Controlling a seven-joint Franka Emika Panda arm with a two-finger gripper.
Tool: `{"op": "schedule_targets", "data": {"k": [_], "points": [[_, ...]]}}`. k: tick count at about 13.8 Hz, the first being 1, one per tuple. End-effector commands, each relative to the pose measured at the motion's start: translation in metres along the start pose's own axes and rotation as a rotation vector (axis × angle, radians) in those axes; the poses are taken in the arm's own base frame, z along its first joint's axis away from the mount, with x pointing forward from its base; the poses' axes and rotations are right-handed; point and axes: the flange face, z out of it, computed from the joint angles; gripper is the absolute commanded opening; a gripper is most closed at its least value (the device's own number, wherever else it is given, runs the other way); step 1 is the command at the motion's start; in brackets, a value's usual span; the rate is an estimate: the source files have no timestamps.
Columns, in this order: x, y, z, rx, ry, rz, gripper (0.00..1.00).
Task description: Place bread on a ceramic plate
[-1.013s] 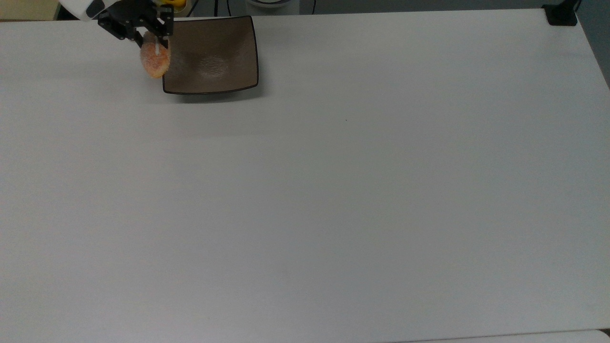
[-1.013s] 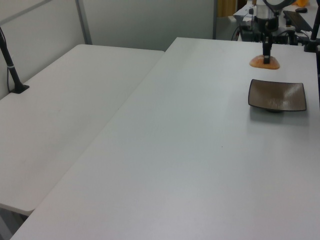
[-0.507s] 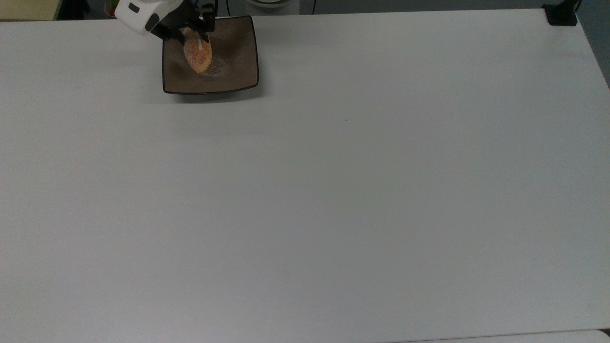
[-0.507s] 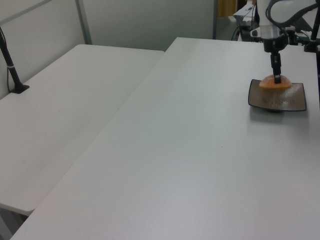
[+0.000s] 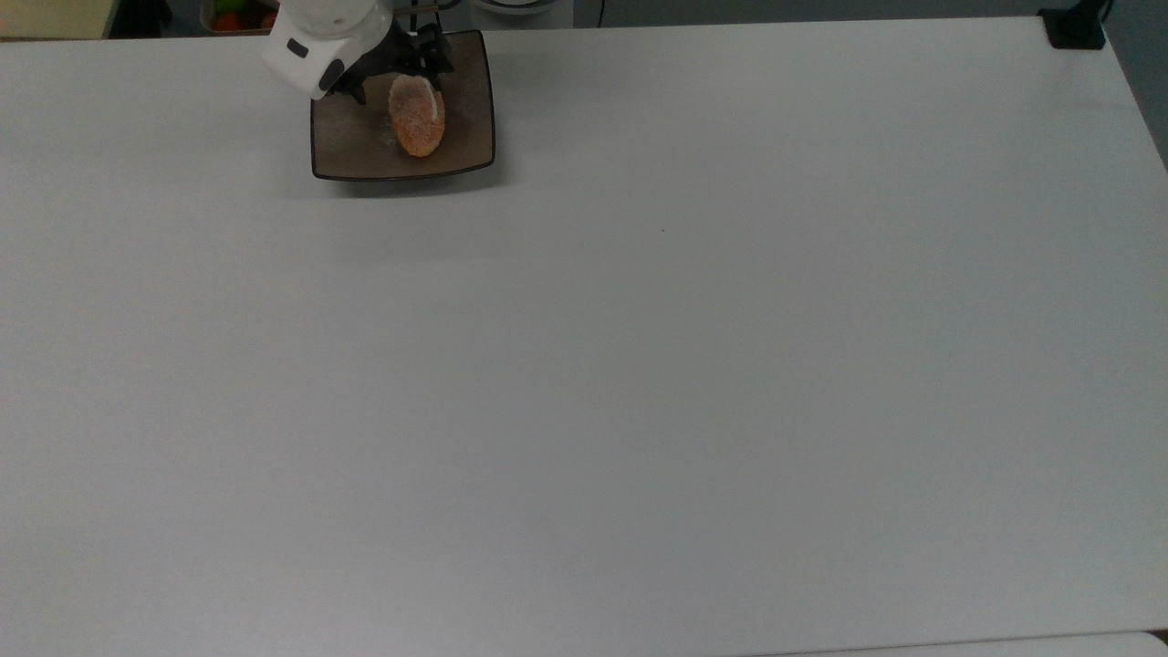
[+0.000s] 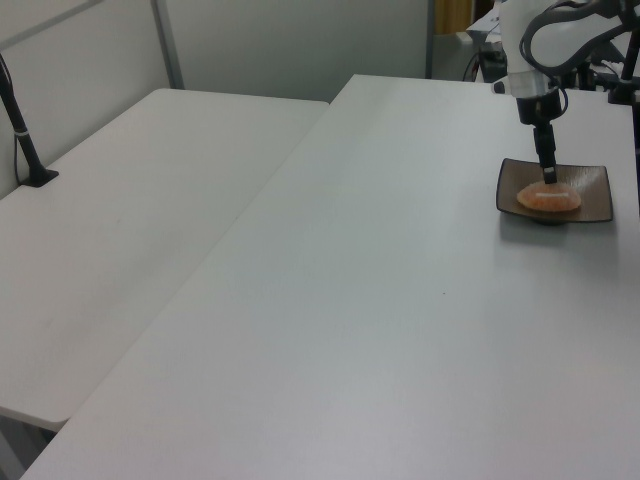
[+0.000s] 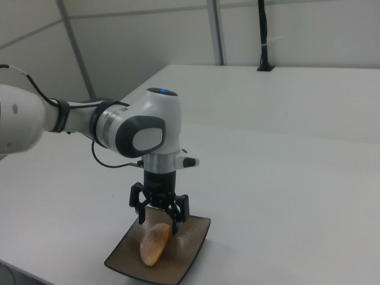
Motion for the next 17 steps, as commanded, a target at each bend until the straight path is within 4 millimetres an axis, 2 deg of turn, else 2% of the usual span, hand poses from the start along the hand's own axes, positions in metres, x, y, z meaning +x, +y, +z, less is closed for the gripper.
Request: {"op": "schedule_targets", "data": {"k": [1, 3, 5, 8, 10, 11, 12, 14, 15, 17], "points": [[0.002, 0.0, -0.012, -0.003, 0.029, 0.02, 1.0], [0.002, -0.001, -0.023, -0.005, 0.048, 0.027, 1.0], [0.006, -0.001, -0.043, 0.0, 0.091, 0.081, 1.0], [0.012, 0.002, -0.097, 0.027, 0.211, 0.165, 1.0], [0.008, -0.003, -0.145, 0.081, 0.271, 0.21, 1.0], [0.004, -0.009, -0.175, 0.081, 0.293, 0.234, 1.0], [0.003, -0.014, -0.191, 0.078, 0.315, 0.25, 1.0], [0.013, -0.055, -0.218, 0.045, 0.355, 0.256, 1.0], [0.015, -0.066, -0.22, 0.015, 0.353, 0.253, 1.0], [0.022, -0.107, -0.217, -0.17, 0.309, 0.182, 1.0]]}}
